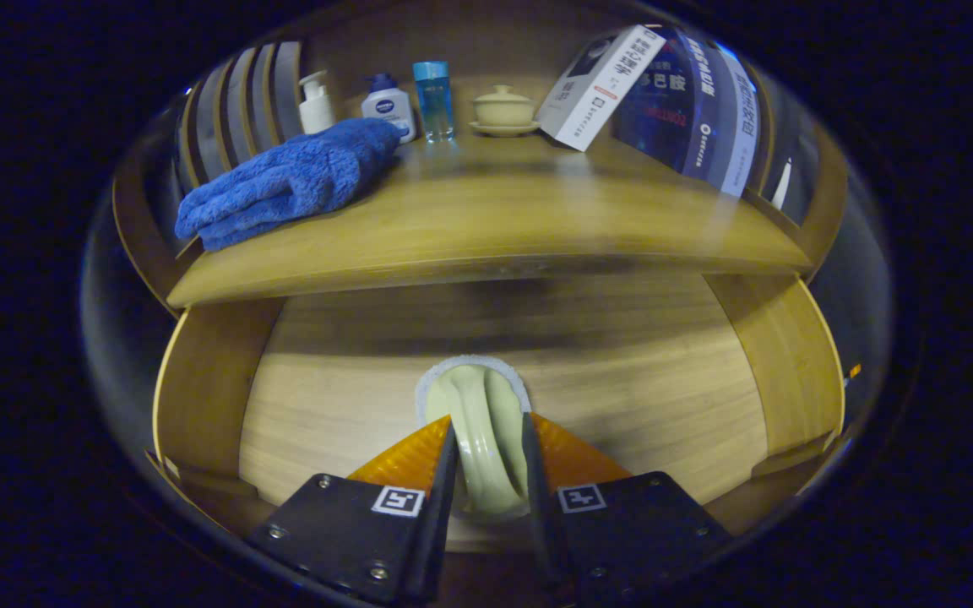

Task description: Pull open the drawer, take out the items inside it, and place them on the countertop above the cabinet.

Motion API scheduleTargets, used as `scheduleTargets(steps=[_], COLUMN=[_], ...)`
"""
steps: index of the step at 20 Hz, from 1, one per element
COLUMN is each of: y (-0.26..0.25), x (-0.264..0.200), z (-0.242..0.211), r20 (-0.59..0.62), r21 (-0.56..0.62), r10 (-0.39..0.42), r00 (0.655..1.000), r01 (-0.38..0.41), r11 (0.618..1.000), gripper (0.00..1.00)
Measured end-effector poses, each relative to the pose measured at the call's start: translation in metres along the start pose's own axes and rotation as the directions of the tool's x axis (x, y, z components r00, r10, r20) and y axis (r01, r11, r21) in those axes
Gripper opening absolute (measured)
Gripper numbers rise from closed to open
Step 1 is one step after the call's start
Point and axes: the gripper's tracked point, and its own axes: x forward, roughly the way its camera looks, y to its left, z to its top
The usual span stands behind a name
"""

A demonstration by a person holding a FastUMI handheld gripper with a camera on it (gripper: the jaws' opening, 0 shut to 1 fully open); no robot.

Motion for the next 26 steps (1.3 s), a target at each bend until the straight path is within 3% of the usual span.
scheduleTargets(steps=[2,3,4,8,13,20,26], y=[-0.001,0.000,-0.001,-0.005,-0.014,-0.022,-0.014], x=[0.004,0.004,0.004,-0.006,-0.050,-0.126,-0.154], z=[0.004,0.004,0.005,0.008,0.023,0.074,0.138], r20=[0.023,0.030,0.032,0.069,0.159,0.308,0.437], r21=[0.007,-0.001,-0.001,-0.001,-0.005,-0.015,0.011], r10=[0.006,0.007,0.007,-0.027,-0.083,-0.179,-0.157], r00=[1.000,1.000,0.999,0.997,0.984,0.934,0.886], r01=[-0.006,-0.007,-0.007,0.027,0.085,0.193,0.170], r11=[1.000,1.000,1.000,1.000,0.996,0.981,0.985], gripper=[0.21,0.21,0.14,0.14,0.14,0.14,0.14])
